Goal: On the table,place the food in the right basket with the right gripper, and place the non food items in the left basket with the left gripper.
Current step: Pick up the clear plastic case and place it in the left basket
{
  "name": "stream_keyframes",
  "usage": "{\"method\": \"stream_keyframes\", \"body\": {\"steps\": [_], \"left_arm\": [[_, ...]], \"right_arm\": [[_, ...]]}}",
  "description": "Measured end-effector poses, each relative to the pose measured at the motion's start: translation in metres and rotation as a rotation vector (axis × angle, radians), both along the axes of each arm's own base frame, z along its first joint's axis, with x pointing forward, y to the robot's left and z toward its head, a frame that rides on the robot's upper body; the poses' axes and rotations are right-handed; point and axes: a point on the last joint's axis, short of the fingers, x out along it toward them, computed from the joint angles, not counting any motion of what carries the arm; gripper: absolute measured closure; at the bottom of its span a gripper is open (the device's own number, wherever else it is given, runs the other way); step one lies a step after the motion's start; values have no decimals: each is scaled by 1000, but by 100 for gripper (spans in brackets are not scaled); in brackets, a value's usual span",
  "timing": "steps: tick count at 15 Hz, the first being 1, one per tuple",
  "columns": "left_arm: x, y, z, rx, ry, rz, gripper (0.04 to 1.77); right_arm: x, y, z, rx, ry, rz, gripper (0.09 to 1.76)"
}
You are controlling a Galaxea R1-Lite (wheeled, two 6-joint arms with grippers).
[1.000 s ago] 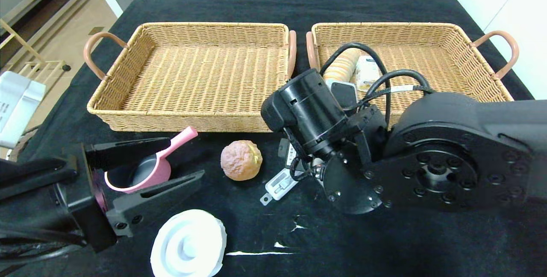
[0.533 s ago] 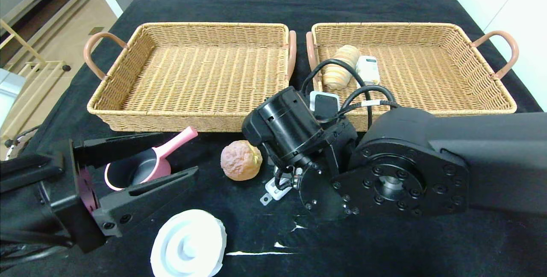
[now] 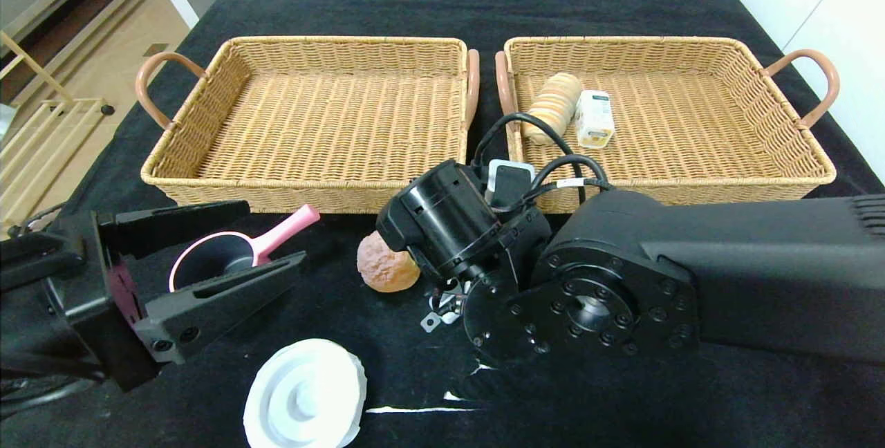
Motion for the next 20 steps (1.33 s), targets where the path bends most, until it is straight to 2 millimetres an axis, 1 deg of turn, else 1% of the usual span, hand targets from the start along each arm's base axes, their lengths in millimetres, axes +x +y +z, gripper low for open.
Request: {"method": "stream_keyframes", "body": {"steps": [3,10,11,13,15,18,19,20], "left_arm": [[0,0,1,2,-8,1,9],[-1,0,1,2,-9,-2,9],[-1,0,1,2,-8,-3,9],[-1,0,1,3,-8,-3,9],[-1,0,0,3,-6,-5,9],[-1,0,0,4,-5,-7,9],[-1,0,0,4,-4,-8,9],[-1,0,0,5,-3,-9,9]], "right_arm": [[2,2,-7,-15,9,-1,14],[2,5,-12,-23,8,-11,14],[2,5,-13,-28,9,-13,31],[1,6,-13,-29,10,-11,60],[1,6,-14,-29,12,-11,82],[1,6,-14,-29,14,-9,105],[1,6,-14,-33,16,-9,111],[1,6,-15,-35,18,-10,112]]}}
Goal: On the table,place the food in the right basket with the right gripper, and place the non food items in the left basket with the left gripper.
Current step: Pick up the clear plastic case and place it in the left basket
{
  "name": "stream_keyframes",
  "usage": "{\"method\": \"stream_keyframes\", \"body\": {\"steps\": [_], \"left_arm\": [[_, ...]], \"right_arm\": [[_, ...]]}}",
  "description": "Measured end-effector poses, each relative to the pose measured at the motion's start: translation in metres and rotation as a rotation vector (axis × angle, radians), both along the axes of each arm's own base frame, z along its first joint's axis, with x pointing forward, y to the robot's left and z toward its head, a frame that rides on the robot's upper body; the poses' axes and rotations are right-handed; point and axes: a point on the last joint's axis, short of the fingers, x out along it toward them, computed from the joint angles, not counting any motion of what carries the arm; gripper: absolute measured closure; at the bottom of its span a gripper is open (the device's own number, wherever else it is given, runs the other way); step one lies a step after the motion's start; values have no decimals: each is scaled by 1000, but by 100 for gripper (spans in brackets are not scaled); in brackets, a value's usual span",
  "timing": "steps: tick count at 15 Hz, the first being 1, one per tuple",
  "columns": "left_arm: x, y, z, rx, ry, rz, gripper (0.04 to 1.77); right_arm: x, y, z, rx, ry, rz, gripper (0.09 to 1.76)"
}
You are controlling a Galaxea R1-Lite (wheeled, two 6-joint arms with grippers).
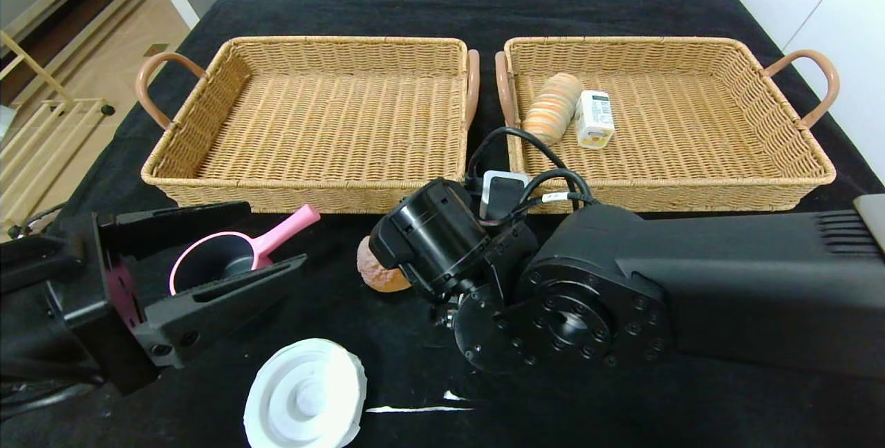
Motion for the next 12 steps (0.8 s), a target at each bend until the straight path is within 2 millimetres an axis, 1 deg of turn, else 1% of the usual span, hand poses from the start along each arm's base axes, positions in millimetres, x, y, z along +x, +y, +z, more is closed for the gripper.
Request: {"method": "stream_keyframes", "body": {"steps": [11,12], "left_arm": [[1,0,-1,1,3,0,9],[1,0,0,1,1,0,9]], "right_arm": [[0,-1,0,-5,-2,-5,112],[-2,-1,2,-14,-19,-18,115]]}}
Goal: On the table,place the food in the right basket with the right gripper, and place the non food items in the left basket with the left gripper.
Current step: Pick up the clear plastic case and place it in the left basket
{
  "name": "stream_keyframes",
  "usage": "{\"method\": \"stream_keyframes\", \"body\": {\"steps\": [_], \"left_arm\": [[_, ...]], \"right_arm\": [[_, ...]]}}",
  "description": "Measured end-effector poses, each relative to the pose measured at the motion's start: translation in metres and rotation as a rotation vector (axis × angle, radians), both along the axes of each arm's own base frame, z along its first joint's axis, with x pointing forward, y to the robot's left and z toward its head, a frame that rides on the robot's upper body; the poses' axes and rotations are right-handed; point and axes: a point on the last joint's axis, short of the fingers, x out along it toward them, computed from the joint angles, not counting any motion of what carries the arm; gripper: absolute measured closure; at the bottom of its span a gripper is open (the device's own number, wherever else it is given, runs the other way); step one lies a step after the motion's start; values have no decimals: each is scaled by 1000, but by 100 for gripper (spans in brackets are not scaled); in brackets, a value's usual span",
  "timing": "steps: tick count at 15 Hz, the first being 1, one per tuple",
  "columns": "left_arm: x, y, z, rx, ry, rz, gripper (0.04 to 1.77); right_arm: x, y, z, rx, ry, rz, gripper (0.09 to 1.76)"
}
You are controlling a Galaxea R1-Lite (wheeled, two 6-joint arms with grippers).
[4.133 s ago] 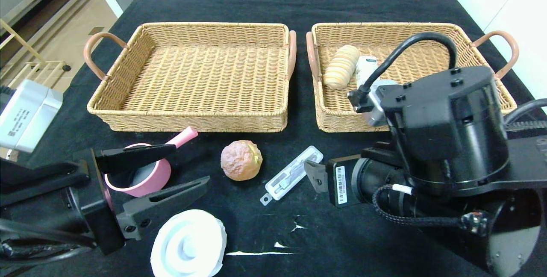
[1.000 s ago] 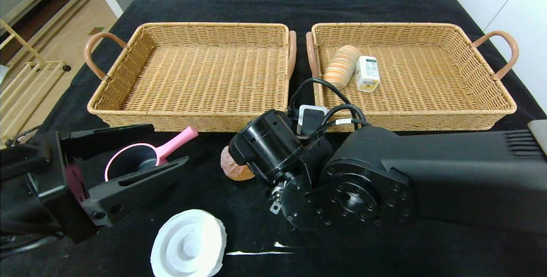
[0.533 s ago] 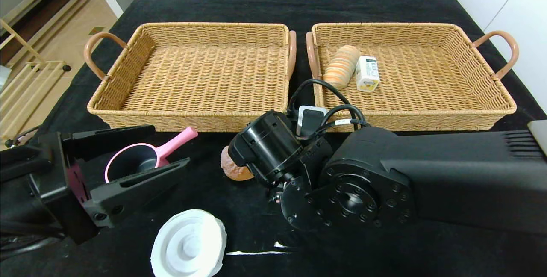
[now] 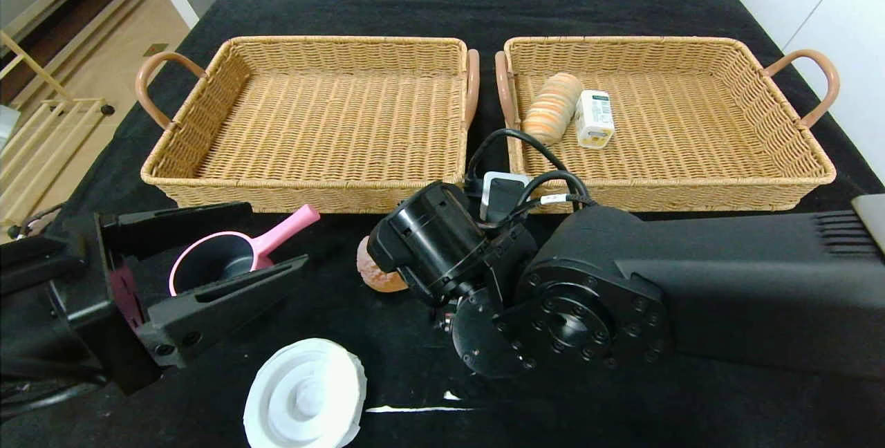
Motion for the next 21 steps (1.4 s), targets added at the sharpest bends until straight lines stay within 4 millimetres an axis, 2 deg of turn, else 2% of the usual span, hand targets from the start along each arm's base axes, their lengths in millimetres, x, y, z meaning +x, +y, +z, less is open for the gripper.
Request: {"method": "stream_keyframes", "body": {"steps": [7,15,21], "left_arm": [[0,0,1,-1,-3,3,9],[0,1,1,-3,-4,4,9],[-1,1,1,-4,-6,5,9]], "right_arm": [[-14,-4,24,-12,-57,17,115],[-10,-6,64,-70,-214,146,115],[-10,-5,70,-89,-237,225,115]]}}
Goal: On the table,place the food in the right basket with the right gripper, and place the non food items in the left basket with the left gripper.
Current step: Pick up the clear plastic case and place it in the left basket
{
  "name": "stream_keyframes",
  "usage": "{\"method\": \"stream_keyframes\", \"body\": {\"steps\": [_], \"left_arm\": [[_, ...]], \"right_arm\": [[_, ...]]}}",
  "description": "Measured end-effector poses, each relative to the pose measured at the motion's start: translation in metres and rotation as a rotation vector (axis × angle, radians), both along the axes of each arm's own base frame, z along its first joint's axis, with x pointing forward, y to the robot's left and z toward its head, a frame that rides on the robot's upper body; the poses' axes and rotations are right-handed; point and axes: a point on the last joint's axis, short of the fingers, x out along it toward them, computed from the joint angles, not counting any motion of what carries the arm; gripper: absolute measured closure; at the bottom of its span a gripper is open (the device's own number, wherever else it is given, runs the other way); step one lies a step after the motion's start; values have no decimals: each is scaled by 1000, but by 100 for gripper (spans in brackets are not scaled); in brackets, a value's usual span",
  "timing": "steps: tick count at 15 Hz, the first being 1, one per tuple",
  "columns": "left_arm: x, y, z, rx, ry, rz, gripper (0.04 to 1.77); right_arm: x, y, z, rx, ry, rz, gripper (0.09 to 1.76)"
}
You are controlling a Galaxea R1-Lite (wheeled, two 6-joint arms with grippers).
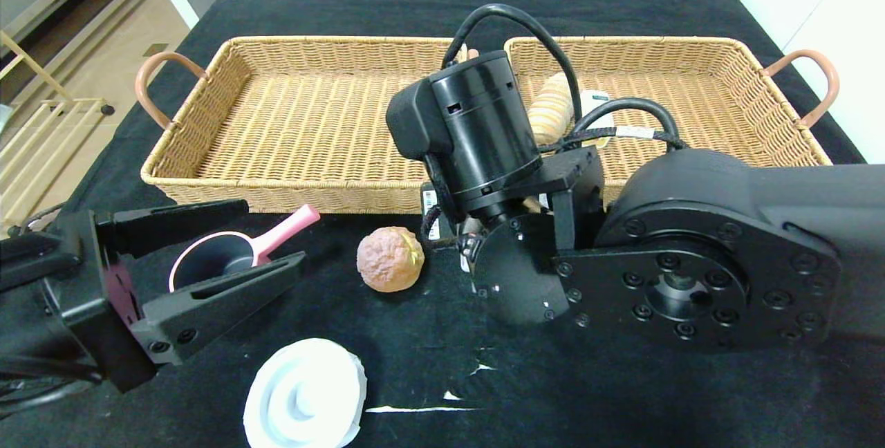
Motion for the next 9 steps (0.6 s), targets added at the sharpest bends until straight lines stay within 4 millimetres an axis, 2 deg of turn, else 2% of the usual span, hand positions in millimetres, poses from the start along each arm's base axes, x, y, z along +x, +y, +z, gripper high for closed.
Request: {"method": "stream_keyframes", "body": {"steps": [4,9], "left_arm": [[0,0,0,0,0,0,9],[0,0,0,0,-1,0,9]], "right_arm": [[4,-3,11,-25,-32,129,115],[19,-8,32,-25,-190,280,116]]}}
